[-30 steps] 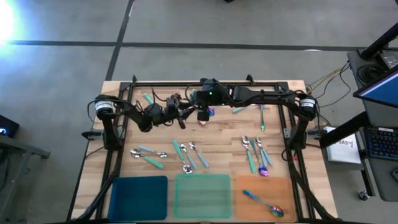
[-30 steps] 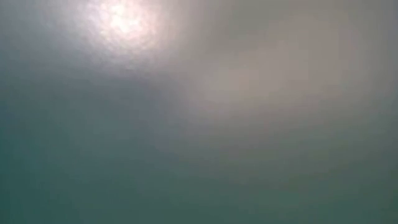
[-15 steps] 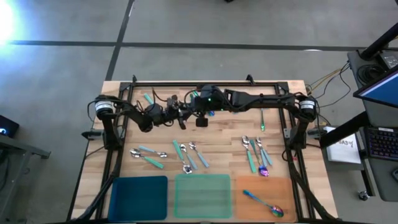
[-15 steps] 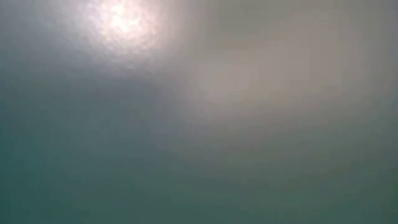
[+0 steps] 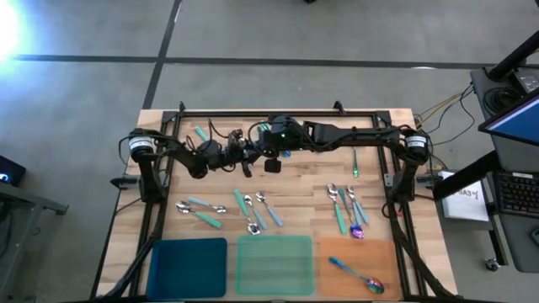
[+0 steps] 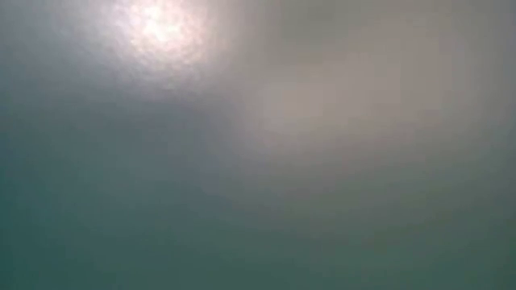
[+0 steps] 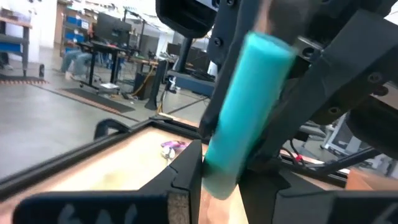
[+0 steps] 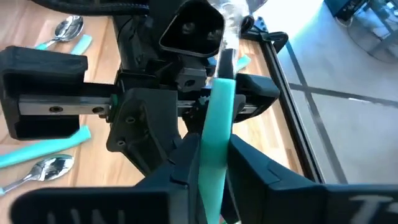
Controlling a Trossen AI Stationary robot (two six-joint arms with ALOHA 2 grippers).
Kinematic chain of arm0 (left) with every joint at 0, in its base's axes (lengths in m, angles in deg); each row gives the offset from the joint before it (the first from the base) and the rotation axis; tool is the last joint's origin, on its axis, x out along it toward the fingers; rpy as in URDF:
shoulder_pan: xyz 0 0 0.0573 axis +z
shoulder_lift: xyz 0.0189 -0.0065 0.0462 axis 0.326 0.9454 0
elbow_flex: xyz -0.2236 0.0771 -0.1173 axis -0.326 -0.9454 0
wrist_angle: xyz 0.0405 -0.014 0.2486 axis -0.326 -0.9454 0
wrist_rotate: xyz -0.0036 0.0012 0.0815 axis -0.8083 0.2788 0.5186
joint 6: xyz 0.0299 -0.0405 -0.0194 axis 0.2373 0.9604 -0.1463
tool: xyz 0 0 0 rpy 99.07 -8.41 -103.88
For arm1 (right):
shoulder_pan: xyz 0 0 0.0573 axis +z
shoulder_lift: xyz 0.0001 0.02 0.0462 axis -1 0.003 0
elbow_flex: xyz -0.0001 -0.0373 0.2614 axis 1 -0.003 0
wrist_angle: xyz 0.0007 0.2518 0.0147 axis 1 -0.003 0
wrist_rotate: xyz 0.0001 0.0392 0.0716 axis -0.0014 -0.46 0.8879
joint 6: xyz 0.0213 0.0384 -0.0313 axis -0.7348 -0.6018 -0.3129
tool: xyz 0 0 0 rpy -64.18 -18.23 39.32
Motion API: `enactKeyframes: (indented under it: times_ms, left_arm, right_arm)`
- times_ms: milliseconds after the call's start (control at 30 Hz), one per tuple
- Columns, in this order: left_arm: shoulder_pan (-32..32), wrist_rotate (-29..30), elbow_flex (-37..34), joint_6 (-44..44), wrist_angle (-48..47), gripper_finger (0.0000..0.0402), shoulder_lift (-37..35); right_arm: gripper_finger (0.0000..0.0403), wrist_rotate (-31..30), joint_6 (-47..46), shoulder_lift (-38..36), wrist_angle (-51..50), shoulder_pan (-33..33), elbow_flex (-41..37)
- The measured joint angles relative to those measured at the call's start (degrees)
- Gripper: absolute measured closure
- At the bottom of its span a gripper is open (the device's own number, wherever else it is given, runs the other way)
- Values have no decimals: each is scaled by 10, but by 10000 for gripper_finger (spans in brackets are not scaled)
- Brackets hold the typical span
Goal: Sort silverware by color (type)
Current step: Put the light green spoon into the light green bin
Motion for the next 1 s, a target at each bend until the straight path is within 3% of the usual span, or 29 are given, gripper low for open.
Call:
enactKeyframes:
  times_ms: [133,233,400,667,1000]
  left_arm:
    - [0,4,-2,24,-7,375,0]
    - [1,6,-6,30,-1,375,-1]
    - [-11,-23,-9,78,-5,375,-1]
    - [-106,-52,31,108,-7,375,-1]
    - [-225,-52,81,145,-79,371,-1]
  right_arm:
    - [296,-28,-8,-12,-43,0,-1]
    - [288,-78,-21,-38,-111,4,-2]
    - [284,-87,-100,-99,-208,7,-2]
    - [284,-88,-207,-171,-361,38,-3]
    - [304,-91,-265,-190,-431,121,-20]
